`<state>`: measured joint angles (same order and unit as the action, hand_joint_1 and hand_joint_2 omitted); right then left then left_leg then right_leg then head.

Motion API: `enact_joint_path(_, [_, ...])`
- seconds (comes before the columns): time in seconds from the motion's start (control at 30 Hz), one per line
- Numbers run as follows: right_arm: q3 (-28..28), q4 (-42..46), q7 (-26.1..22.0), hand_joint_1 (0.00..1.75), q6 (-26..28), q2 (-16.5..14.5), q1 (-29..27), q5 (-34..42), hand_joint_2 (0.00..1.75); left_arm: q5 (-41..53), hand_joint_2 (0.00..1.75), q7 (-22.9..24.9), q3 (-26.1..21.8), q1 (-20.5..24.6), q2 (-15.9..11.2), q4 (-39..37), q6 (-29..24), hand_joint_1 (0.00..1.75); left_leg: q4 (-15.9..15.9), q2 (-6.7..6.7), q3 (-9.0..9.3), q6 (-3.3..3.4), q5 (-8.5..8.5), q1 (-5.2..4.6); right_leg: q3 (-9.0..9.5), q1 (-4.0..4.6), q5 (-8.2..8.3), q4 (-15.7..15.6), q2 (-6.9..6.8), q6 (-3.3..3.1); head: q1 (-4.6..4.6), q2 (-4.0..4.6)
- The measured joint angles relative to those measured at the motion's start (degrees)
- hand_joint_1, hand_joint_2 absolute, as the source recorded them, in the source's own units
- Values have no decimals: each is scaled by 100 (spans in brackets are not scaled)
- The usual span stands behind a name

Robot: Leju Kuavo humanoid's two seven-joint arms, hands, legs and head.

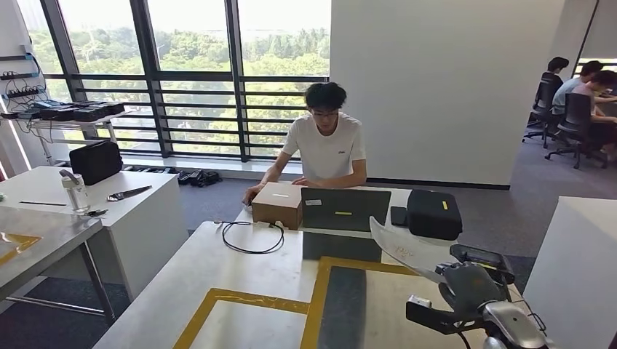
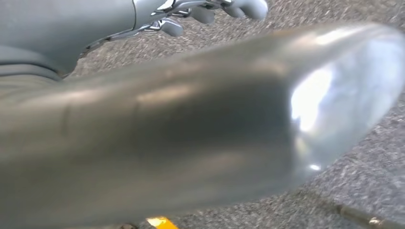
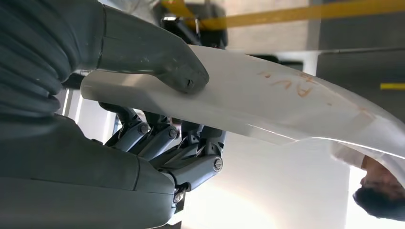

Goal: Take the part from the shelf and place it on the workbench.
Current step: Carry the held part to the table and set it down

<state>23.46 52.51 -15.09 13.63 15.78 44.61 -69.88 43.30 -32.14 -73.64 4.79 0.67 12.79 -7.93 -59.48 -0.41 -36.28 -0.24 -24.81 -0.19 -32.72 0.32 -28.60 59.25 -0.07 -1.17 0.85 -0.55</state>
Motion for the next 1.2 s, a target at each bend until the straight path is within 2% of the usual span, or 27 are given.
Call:
enact_joint_path(0.07, [8,-471,-93,175,-61,-146,167,123,175,38,0,-100,0,3,13,-1,3,0,11,-19,3,-2,3,-2,16,1,1,-18,-9,-30,2,0])
enact_joint_path(0.13, [7,-845,-171,175,-89,-273,272,219,175,80,0,-131,0,6,22,-2,5,0,9,-33,4,20,-7,-5,35,-1,1,-46,-23,-25,5,0])
enact_joint_path(0.33, [6,-1427,-245,175,-76,-475,442,280,175,97,0,-145,0,6,38,-2,9,0,9,-39,5,59,-18,-9,54,-4,13,-85,-30,52,7,0])
enact_joint_path(0.43, [6,-1579,-251,175,-73,-520,484,281,175,101,0,-149,0,5,38,-2,9,0,8,-38,6,68,-13,-11,54,-5,18,-87,-29,70,7,0])
enact_joint_path(0.57, [8,-1832,-57,175,-162,-598,559,194,175,133,0,-280,0,6,38,-2,29,0,8,-36,12,70,-9,-6,56,-4,20,-87,-29,80,7,0])
enact_joint_path(0.73, [8,-2509,256,175,-542,-772,535,109,175,190,0,-436,0,16,50,-4,90,0,9,-33,24,68,-8,11,64,-1,19,-86,-29,79,7,0])
enact_joint_path(0.87, [-10,-2927,298,0,-737,-810,366,180,0,236,175,-383,1,12,63,-14,157,0,10,-26,31,65,-10,15,70,2,15,-85,-27,77,7,0])
enact_joint_path(1.0, [-106,-3130,284,0,-582,-813,241,234,0,240,0,-362,1,12,80,-19,161,0,10,-19,39,62,-13,16,76,4,13,-85,-23,77,7,0])
enact_joint_path(1.2, [-278,-3061,-121,0,361,-818,241,241,0,229,0,-43,0,16,87,-20,-265,0,7,-16,39,64,-13,13,79,2,17,-86,-22,80,8,0])
